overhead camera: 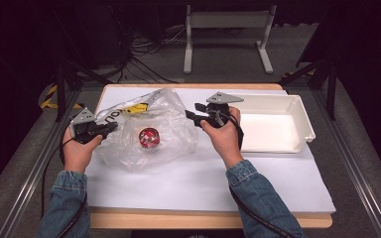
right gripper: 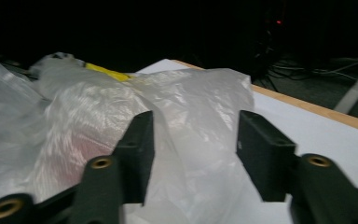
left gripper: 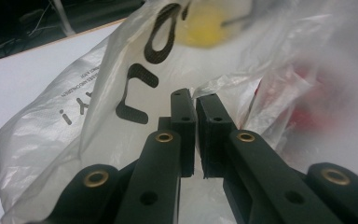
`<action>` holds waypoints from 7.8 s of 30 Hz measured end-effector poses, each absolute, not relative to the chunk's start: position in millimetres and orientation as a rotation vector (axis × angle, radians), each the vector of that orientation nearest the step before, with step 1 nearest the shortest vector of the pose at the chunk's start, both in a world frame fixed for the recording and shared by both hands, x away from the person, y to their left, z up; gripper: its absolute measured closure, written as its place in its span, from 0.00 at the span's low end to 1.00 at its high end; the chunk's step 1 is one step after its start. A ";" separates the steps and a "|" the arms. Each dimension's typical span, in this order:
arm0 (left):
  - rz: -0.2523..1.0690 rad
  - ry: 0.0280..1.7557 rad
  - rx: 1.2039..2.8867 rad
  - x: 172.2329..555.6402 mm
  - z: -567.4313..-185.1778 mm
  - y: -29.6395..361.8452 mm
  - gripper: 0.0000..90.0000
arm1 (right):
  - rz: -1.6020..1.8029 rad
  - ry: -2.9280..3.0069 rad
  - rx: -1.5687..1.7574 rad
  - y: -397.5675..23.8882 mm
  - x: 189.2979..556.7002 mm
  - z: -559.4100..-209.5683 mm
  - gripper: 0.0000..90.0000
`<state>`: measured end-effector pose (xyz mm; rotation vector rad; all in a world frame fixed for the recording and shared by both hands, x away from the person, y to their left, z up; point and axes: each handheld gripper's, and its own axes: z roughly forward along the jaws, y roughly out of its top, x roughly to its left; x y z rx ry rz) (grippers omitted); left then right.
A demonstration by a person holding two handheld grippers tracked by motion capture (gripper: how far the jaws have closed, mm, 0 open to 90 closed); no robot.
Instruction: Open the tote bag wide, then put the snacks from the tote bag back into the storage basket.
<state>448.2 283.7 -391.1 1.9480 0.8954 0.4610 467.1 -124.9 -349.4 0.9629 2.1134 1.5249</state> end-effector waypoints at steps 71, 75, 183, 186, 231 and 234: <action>0.233 0.926 2.190 458.5 -444.2 267.0 0.93 | 1.134 2.527 1.031 -84.0 496.1 -433.2 0.99; 0.184 0.897 2.213 455.8 -444.6 265.3 0.92 | 1.120 2.541 1.034 -87.6 492.5 -431.5 0.99; 0.275 0.806 1.918 371.2 -332.2 312.3 0.16 | 1.160 2.593 0.899 -12.0 420.4 -412.7 0.33; 0.277 0.805 1.921 371.8 -332.4 312.2 0.16 | 1.121 2.624 0.909 -13.6 422.0 -419.1 0.42; 0.275 0.817 1.911 370.6 -333.4 314.8 0.16 | 1.102 2.500 0.843 13.4 432.5 -399.9 0.05; 0.284 0.811 1.915 370.9 -332.9 315.9 0.16 | 1.081 2.500 0.841 17.7 436.4 -403.8 0.05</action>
